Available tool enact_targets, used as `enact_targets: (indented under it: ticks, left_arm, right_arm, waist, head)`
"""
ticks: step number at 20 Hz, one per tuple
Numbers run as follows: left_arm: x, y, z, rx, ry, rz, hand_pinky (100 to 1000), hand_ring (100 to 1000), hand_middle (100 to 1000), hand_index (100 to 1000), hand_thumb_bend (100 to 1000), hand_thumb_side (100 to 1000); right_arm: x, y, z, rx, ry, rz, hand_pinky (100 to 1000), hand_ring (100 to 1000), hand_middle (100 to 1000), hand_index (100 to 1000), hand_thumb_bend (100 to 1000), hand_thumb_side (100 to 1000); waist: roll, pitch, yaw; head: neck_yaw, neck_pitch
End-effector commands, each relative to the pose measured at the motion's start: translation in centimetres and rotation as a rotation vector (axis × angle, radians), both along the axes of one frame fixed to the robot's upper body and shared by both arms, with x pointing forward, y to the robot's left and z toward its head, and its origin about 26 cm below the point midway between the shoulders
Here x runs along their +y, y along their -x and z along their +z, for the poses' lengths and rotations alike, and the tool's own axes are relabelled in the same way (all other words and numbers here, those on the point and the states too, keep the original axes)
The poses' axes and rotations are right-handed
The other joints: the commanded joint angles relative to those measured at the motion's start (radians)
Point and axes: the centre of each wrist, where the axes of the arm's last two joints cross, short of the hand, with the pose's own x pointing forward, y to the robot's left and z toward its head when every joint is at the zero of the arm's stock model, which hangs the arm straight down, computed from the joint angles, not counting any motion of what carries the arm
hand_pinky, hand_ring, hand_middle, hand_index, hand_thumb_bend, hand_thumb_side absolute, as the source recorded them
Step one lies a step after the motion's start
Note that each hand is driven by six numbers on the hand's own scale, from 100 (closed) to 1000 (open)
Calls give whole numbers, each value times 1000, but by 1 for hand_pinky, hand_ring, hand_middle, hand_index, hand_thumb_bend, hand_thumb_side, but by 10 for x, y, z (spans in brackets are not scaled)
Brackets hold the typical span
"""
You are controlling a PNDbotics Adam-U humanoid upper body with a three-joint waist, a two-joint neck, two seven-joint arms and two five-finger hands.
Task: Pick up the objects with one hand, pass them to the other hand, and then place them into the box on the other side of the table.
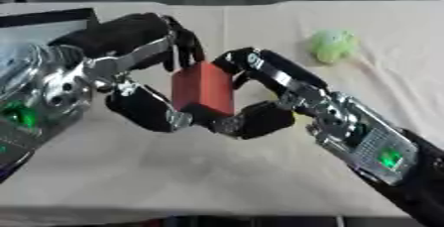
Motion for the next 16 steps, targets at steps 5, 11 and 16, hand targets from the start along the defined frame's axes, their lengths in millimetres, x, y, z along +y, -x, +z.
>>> enact_targets:
  ticks: [5, 11, 16]
  left_arm:
    - [8, -1, 6, 6, -48, 37, 697, 581, 450, 396, 244, 184]
    - [15, -3, 3, 15, -65, 63, 696, 579, 446, 391, 254, 187]
    - [24, -5, 1, 17, -72, 99, 695, 579, 442, 389, 257, 188]
  right_arm:
    - [-2, 3, 7, 9, 59, 56, 770, 869, 826, 862, 478, 486]
    - [-4, 2, 6, 5, 75, 71, 775, 878, 834, 877, 488, 495]
    - [-6, 2, 4, 3, 86, 72, 779, 882, 839, 887, 515, 483]
  waist:
    - [1, -37, -2]
    - [1, -35, -4]
    - [1, -35, -5]
  head:
    - [6, -4]
    - [10, -5]
    - [13, -7]
